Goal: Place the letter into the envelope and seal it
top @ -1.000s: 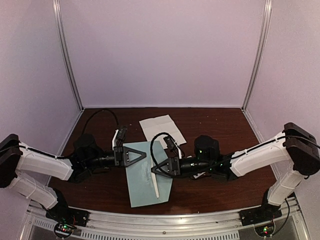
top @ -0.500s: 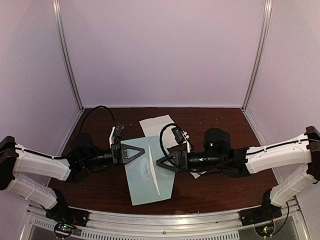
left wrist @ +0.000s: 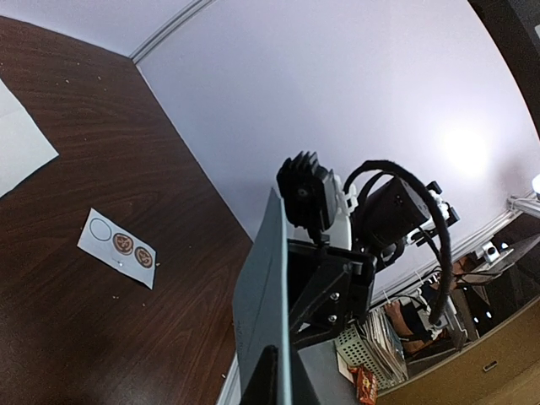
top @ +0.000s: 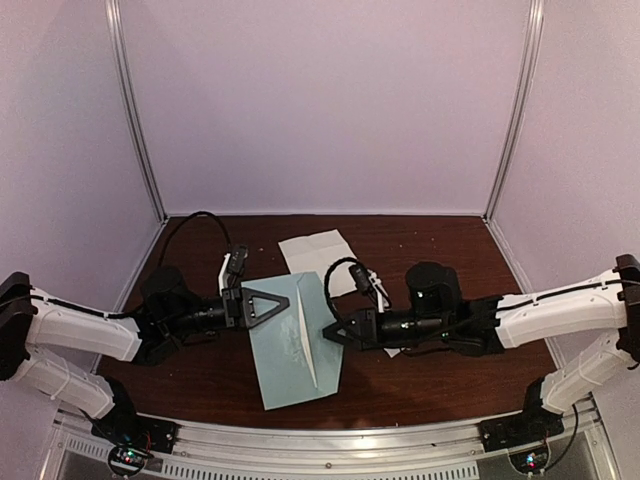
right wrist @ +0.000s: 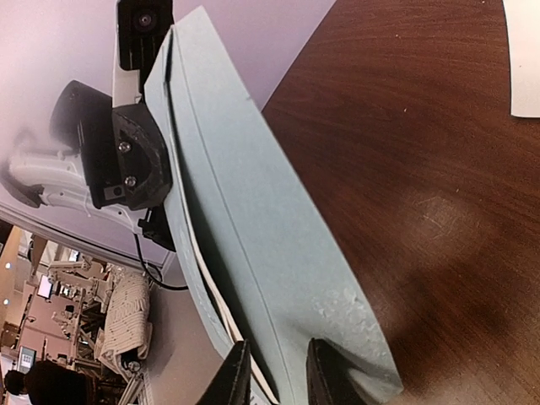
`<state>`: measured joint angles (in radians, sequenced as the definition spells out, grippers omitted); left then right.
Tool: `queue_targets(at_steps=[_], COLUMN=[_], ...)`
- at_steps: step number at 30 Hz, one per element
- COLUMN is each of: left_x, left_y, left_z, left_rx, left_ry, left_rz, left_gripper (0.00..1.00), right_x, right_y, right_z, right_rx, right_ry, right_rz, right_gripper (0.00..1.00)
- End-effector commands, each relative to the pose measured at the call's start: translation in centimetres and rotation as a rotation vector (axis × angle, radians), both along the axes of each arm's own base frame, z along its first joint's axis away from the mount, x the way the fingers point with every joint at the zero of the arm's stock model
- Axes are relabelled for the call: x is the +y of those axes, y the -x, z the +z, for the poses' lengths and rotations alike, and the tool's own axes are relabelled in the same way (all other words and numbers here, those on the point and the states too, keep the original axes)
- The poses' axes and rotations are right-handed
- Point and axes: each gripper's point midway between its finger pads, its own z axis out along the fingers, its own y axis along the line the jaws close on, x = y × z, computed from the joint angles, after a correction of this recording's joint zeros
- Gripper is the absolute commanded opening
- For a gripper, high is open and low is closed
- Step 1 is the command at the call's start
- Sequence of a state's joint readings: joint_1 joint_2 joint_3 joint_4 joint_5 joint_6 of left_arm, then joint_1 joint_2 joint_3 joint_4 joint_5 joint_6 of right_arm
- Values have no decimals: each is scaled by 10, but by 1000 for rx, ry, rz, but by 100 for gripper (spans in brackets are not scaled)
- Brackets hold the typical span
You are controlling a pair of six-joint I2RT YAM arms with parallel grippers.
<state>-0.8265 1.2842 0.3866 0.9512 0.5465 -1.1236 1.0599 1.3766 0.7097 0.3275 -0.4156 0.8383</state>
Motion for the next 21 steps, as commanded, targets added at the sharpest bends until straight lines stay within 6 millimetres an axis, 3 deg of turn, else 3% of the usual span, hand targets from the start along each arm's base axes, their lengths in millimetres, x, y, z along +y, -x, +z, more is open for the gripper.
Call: queue_targets(at_steps=[1, 14, 17, 21], left_x=[-2, -3, -3, -3], left_y=[4, 4, 4, 4], left_z=[22, 20, 21, 22], left_rx=[-78, -69, -72, -73], left_ry=[61, 61, 65, 66], left_rz=[-22, -24, -25, -25], left_gripper=[3, 4, 3, 4], right_x=[16, 44, 46, 47], right_y=[5, 17, 17, 17], right_z=[2, 14, 12, 11], right_rx=[0, -8, -6, -1], right_ry=[-32, -109, -108, -106], right_rz=[53, 146, 146, 152], right_gripper=[24, 24, 20, 4])
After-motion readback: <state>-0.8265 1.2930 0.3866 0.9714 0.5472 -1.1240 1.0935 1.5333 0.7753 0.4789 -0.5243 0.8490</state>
